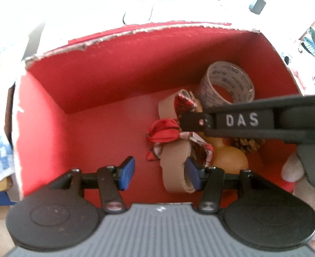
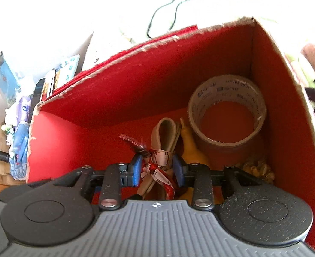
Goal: Organize objects
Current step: 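Withdraw the open right gripper up out of the red box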
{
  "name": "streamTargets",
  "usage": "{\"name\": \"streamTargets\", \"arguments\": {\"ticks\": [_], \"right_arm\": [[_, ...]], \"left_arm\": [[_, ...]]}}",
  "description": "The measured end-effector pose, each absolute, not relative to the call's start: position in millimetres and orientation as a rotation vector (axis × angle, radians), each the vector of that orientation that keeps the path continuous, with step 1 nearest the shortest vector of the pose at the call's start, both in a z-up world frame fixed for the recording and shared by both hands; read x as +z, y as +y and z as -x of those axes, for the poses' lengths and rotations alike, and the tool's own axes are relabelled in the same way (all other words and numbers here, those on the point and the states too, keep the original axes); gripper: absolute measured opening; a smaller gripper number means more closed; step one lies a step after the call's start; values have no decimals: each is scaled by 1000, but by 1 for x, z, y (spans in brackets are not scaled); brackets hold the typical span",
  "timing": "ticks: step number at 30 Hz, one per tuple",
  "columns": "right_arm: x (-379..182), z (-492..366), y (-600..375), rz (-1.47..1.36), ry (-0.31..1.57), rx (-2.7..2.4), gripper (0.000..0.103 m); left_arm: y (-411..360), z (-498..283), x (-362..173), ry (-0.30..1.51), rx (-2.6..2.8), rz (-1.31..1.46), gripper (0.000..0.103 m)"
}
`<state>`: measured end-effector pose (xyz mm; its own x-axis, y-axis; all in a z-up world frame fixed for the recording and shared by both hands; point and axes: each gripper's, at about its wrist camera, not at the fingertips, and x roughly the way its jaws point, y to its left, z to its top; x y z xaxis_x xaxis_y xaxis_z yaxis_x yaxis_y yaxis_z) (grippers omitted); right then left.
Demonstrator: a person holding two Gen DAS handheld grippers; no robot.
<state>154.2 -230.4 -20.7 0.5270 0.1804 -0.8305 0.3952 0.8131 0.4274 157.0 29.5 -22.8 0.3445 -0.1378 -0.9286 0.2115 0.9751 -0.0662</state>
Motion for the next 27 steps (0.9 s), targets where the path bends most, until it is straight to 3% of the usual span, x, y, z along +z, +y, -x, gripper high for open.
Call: {"name": "streamTargets", "arguments": {"ticks": [27], "right_arm": [[19, -111, -222, -443, 874, -83, 37]], "left_arm": [[-1, -113, 22, 1007, 58, -183, 58]]}}
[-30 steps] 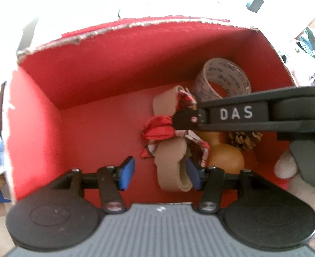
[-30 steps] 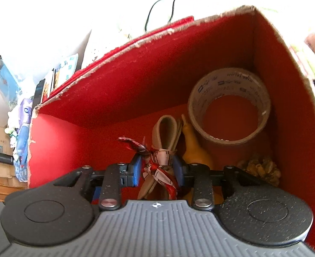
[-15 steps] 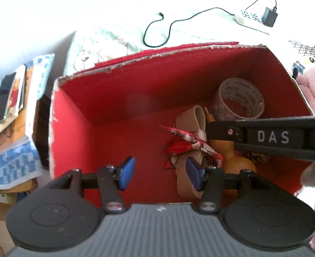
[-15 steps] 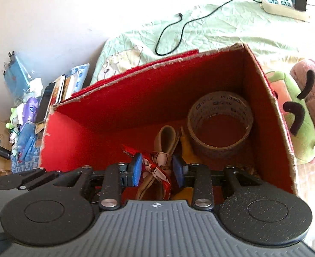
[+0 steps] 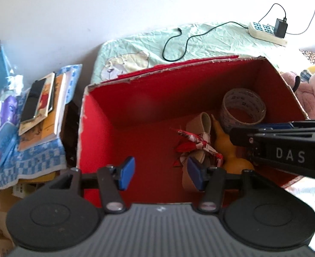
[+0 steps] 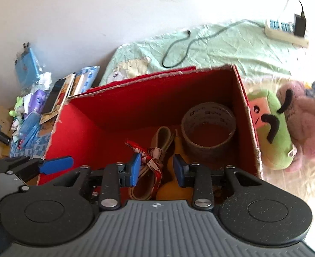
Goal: Organize objects
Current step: 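Withdraw the open right gripper up out of the red box, then move the right gripper down to the red gold-printed gift box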
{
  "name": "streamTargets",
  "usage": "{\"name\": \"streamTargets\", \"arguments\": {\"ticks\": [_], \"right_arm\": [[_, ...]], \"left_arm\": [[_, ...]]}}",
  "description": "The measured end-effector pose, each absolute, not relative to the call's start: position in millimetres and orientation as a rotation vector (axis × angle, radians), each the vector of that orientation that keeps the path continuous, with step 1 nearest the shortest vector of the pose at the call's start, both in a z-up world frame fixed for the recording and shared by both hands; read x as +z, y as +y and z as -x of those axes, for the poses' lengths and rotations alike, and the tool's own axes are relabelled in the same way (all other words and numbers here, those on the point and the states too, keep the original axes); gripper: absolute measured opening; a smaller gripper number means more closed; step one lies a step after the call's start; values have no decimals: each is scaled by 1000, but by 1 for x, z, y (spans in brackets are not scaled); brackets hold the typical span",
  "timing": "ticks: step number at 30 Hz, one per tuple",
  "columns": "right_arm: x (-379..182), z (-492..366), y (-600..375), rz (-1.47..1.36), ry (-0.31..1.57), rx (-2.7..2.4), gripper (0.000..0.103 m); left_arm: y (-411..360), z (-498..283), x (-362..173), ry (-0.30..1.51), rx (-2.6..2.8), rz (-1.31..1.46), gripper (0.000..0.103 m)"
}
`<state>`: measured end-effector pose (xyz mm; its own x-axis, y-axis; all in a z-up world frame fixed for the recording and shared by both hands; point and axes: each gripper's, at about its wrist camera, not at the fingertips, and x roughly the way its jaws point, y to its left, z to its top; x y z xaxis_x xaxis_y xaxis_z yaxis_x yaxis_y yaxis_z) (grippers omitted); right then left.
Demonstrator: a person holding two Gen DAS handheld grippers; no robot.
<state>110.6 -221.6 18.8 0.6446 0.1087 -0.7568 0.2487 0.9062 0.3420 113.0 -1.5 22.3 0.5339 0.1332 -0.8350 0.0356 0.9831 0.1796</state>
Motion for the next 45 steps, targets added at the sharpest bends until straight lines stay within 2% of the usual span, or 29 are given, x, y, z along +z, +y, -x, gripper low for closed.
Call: {"name": "streamTargets", "arguments": {"ticks": [6, 14, 21, 32, 40, 45], "right_arm": [[27, -93, -217, -408, 832, -33, 37], [38, -67, -219, -380, 767, 17, 37], [41, -48, -222, -376, 753, 62, 37], [28, -23, -223, -428, 791, 164, 37], [4, -22, -215, -505, 877, 206, 37], [-8, -26, -207, -537, 929, 208, 38]], "left_arm": [[-12, -93, 35, 974, 124, -183, 67], [-28, -63, 51, 930, 198, -185, 69], [-37, -39, 52, 924, 261, -170, 76], [-40, -13, 25, 1001, 339, -122, 78], [-34, -3, 0, 1070, 358, -100, 87], [-25, -3, -14, 1104, 340, -83, 87]]}}
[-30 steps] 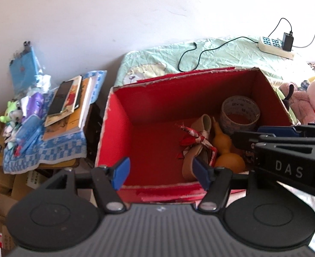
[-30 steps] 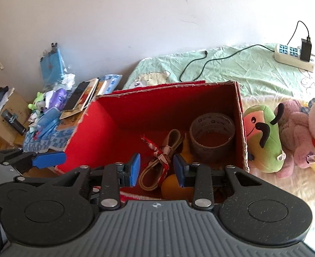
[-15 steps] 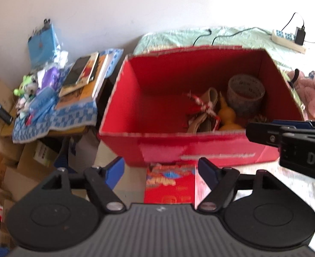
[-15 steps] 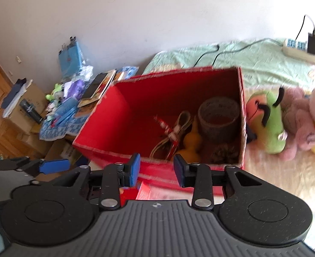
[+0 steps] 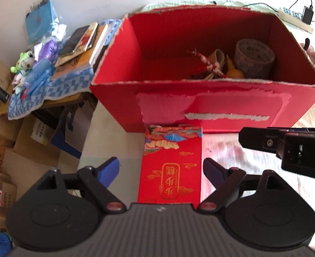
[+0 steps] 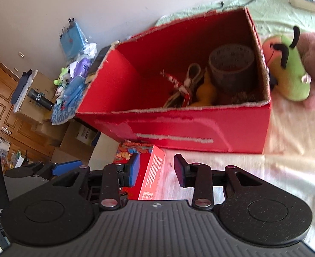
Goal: Organize objects
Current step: 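Move the right gripper down to the red gold-printed gift box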
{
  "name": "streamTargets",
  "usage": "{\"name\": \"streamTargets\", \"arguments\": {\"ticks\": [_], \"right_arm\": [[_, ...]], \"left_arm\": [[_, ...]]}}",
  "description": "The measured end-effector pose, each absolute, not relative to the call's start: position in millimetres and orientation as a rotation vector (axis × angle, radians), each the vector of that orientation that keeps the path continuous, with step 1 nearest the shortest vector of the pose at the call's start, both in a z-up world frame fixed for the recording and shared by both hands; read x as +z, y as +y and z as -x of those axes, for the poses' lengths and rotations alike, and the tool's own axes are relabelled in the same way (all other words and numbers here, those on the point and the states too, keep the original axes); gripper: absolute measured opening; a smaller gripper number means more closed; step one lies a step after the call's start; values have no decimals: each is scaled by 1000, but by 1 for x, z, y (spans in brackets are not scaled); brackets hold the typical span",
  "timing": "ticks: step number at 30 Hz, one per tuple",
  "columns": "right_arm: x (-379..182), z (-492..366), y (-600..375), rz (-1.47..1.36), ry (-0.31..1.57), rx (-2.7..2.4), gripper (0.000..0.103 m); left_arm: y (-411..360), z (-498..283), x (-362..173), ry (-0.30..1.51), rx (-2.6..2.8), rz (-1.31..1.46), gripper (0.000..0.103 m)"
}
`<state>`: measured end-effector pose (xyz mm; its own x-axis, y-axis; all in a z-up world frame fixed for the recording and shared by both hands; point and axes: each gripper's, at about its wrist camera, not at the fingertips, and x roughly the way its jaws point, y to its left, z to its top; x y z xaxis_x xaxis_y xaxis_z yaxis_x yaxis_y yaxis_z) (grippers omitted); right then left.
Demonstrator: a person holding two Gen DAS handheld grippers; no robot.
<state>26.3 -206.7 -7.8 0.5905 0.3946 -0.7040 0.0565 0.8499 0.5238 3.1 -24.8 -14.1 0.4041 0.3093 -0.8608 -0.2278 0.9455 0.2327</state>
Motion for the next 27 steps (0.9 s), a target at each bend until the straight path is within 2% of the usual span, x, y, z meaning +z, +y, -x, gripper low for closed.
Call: {"name": "streamTargets", "arguments": {"ticks": [4, 13, 27], "right_arm": [[-15, -30, -203, -563, 966, 205, 43], [-34, -42, -190, -617, 1048, 202, 43], [-42, -49, -184, -650, 1069, 171, 43]], "left_arm": [[-18, -6, -22, 1129, 302, -72, 91], [3, -9, -40, 1188, 231, -32, 95], [16, -14, -48, 1211, 155, 8, 95]]}}
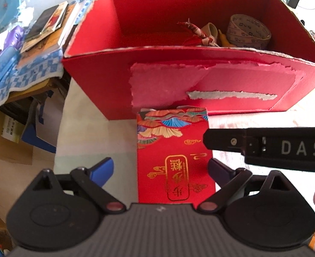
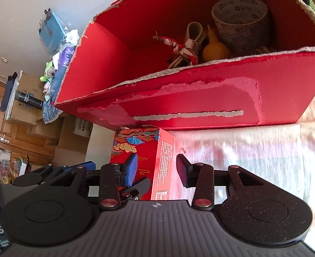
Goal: Organize objects
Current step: 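Move the right gripper down to the red gold-printed gift box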
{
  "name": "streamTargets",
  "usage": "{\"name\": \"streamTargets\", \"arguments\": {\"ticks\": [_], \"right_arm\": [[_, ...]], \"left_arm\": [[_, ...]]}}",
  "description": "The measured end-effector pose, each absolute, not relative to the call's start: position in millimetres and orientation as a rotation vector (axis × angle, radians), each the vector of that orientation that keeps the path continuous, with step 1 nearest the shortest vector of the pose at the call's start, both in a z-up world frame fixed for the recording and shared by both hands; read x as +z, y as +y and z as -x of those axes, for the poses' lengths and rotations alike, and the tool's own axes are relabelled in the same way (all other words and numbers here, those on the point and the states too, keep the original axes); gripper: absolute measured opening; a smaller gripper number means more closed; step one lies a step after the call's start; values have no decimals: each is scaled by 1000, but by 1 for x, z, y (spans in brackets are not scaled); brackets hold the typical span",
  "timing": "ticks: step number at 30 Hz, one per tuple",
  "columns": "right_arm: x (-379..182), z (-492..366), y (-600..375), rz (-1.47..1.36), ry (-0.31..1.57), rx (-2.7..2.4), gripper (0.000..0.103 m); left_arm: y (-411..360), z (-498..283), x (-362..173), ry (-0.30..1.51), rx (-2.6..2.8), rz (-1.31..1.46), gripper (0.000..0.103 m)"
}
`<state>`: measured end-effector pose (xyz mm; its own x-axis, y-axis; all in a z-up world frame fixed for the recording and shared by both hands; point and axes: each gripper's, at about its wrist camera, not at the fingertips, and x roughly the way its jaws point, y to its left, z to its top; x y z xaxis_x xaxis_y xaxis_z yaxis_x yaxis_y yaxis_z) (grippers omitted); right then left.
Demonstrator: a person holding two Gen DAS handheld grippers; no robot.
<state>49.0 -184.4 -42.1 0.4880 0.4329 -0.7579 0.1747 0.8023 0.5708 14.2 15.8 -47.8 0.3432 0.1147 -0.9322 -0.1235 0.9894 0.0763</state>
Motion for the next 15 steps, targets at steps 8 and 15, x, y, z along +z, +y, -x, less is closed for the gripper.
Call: {"name": "streamTargets", "arguments": {"ticks": [8, 15], "right_arm": [[-42, -44, -184, -679, 1052, 179, 43], [-42, -38, -181, -694, 1048, 175, 43]], "left_arm": [[17, -9, -49, 1217, 145, 34, 96], [18, -2, -53, 1215, 143, 53, 100]]}}
